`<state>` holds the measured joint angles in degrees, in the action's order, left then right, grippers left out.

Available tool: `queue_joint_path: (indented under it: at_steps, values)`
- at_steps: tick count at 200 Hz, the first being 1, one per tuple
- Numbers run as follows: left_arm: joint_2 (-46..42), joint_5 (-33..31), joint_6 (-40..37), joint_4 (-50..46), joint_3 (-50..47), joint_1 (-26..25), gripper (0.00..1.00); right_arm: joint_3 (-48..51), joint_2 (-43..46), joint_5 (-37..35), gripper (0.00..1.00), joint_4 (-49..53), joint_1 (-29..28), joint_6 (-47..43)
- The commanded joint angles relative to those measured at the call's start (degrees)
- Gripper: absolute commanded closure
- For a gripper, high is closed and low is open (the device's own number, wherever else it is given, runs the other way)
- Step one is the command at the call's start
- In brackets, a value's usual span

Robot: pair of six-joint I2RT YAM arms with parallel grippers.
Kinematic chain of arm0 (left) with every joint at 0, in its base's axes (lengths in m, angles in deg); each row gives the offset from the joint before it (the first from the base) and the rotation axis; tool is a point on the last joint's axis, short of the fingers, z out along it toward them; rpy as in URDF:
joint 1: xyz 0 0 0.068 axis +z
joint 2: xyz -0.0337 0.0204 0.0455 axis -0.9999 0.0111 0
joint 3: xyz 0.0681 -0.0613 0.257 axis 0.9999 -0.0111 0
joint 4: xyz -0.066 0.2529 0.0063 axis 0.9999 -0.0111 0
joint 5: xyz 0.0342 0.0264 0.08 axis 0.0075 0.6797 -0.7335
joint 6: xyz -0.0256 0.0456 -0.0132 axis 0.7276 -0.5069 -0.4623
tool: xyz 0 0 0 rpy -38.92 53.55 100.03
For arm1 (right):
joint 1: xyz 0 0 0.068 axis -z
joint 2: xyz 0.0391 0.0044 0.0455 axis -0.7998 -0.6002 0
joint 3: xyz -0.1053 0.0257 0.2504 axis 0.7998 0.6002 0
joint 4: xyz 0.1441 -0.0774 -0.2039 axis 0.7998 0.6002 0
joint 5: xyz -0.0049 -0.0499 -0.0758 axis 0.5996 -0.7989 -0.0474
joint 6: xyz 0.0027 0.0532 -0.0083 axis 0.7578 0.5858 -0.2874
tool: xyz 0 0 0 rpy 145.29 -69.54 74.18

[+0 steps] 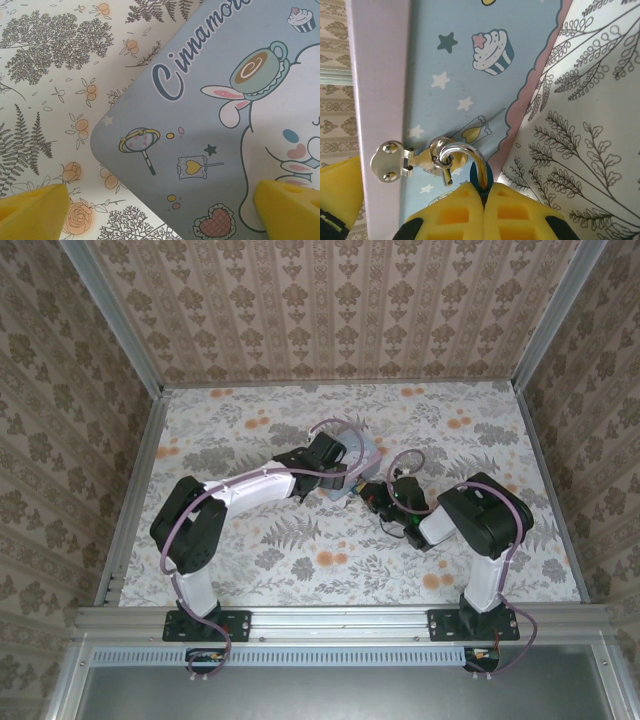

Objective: Unlock the padlock with the key

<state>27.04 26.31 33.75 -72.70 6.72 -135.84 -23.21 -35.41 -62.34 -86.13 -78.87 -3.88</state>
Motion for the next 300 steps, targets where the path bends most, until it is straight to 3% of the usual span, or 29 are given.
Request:
queue_joint_path:
  at_steps: [1, 119, 164, 195, 253, 300]
  values:
    - [2.7, 0.9, -0.4, -6.6, -2.8, -0.2, 0.00, -0.5, -1.0, -1.4, 1.00, 0.7, 2.4, 1.0]
    - [3.0, 1.9, 0.5, -6.0, -4.1, 0.0, 0.00, -4.4, 3.2, 4.0, 1.00, 15.0, 9.3, -7.6]
    - [3.3, 2.0, 0.3, -6.2, -4.0, 0.0, 0.00, -10.0, 5.6, 5.8, 1.00, 32.2, 9.8, -17.4]
    - [3.4, 2.2, 0.5, -6.3, -3.8, -0.1, 0.00, -12.3, 5.7, 5.6, 1.00, 37.6, 9.8, -19.7]
    - [3.3, 2.4, 0.6, -7.1, -2.9, 0.0, 0.00, -9.0, 7.7, 7.7, 1.00, 32.3, 9.8, -16.3]
    - [0.5, 8.6, 1.2, -8.9, 1.2, 2.2, 0.00, -2.1, 17.9, 9.2, 1.00, 32.2, 8.1, -13.8]
